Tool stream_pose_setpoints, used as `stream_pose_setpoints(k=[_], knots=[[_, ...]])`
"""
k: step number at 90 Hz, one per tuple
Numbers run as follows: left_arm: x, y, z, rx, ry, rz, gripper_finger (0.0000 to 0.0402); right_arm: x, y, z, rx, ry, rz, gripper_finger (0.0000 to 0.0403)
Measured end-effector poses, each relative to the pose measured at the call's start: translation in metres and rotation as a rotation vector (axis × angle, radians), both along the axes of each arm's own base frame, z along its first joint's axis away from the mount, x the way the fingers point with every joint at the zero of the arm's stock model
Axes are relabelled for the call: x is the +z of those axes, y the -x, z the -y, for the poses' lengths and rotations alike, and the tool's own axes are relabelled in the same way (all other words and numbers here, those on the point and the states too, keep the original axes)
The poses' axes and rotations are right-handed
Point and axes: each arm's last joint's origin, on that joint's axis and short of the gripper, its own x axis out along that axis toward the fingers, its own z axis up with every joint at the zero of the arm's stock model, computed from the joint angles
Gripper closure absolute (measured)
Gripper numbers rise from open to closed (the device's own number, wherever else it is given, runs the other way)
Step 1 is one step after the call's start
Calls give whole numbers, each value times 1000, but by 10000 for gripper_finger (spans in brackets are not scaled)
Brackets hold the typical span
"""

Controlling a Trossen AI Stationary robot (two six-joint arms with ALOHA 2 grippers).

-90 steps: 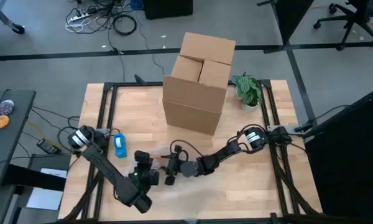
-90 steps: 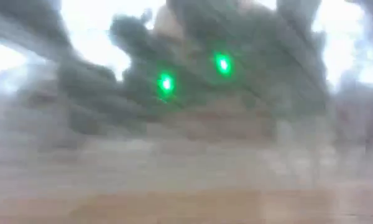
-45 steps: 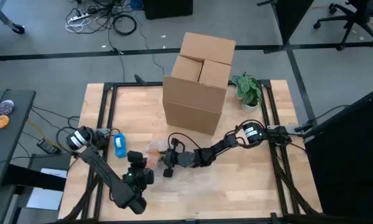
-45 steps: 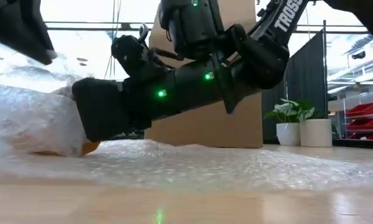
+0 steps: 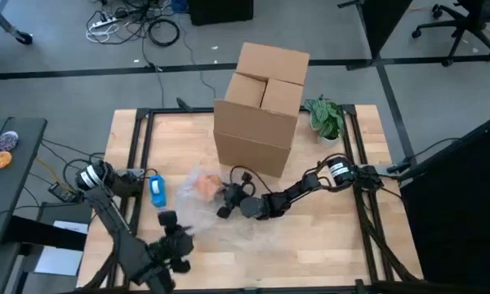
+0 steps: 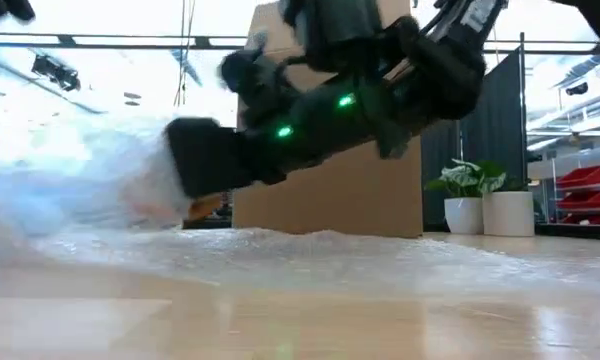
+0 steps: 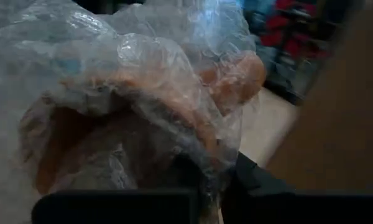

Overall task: Wrap mug
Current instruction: Wrap the orange mug using the transparent bubble wrap

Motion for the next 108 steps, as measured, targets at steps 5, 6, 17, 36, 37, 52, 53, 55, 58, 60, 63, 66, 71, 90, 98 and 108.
stream_pose_setpoints(k=[5,6,17,36,37,52,53,55,58,60,63,66,71,90,98,108], knots=[[-14,-4,7,-12,0,79,291,2,14,2,-30,-18,9,402],[-17,-5,8,-13,-3,91,291,2,16,3,-36,-21,11,402],[-54,-26,5,28,-58,199,291,6,48,0,-102,-31,24,402],[-118,-89,-9,54,-104,264,291,23,90,-28,-166,14,46,403],[-122,-94,-10,53,-104,265,291,24,91,-30,-169,21,44,403],[-154,-139,-17,-52,25,243,291,45,110,-59,-208,105,17,403],[-155,-141,-17,-66,47,240,291,46,112,-60,-211,111,13,403],[-156,-143,-15,-84,82,241,291,48,114,-64,-216,124,5,403],[-159,-143,-15,-101,104,222,292,52,119,-69,-227,145,-8,403],[-158,-142,-14,-117,120,203,292,54,121,-72,-239,159,-18,403],[-156,-139,-10,-144,142,179,292,57,126,-77,-249,178,-33,403],[-154,-133,-3,-157,146,165,294,61,130,-82,-238,202,-56,403],[-145,-116,8,-191,146,112,299,67,134,-88,-213,217,-71,403],[-93,-35,34,-226,195,-169,318,83,144,-96,-163,249,-100,403],[-65,-8,36,-167,238,-205,321,89,140,-93,-197,241,-95,403],[-36,12,28,-111,224,-210,321,95,128,-85,-184,224,-76,403]])
